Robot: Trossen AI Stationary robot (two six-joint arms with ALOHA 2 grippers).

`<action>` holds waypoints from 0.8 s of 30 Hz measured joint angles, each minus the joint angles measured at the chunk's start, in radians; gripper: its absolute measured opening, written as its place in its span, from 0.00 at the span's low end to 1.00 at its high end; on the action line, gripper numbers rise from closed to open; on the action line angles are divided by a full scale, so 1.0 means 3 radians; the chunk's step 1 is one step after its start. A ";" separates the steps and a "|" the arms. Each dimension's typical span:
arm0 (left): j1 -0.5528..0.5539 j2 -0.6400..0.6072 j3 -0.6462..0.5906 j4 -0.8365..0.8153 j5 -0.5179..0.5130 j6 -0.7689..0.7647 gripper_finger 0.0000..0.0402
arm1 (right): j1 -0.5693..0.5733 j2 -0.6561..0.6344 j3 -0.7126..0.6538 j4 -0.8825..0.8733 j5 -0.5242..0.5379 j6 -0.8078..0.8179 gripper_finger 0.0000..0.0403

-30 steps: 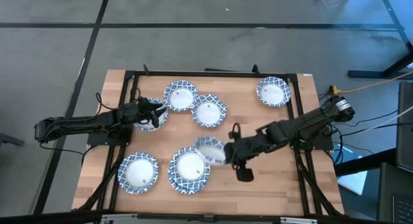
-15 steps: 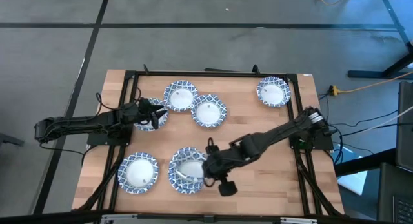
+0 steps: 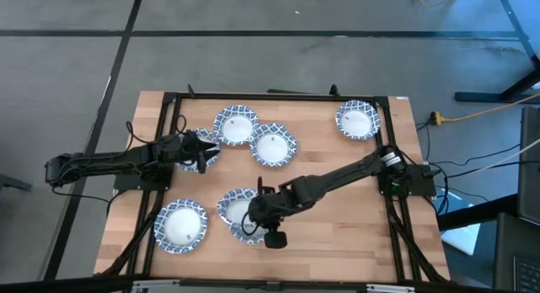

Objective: Nest bowls inside each other
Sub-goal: Stack the blue patterned bowl on the stacked blue patterned bowls

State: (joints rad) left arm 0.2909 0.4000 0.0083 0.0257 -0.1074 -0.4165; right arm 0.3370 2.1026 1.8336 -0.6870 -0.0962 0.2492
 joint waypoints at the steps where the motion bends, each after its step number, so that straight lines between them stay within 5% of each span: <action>1: 0.0000 0.0000 0.0001 0.0000 0.0000 -0.0001 0.40 | 0.0000 0.0031 0.0000 0.0028 -0.0009 0.0041 0.01; 24: 0.0000 0.0000 0.0000 0.0000 0.0008 0.0202 0.40 | 0.0000 0.0159 -0.0003 -0.0007 -0.0041 0.0463 0.27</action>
State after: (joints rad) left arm 0.2909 0.4000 0.0082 0.0257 -0.1051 -0.3557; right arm 0.3370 2.1502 1.8328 -0.6890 -0.1085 0.3881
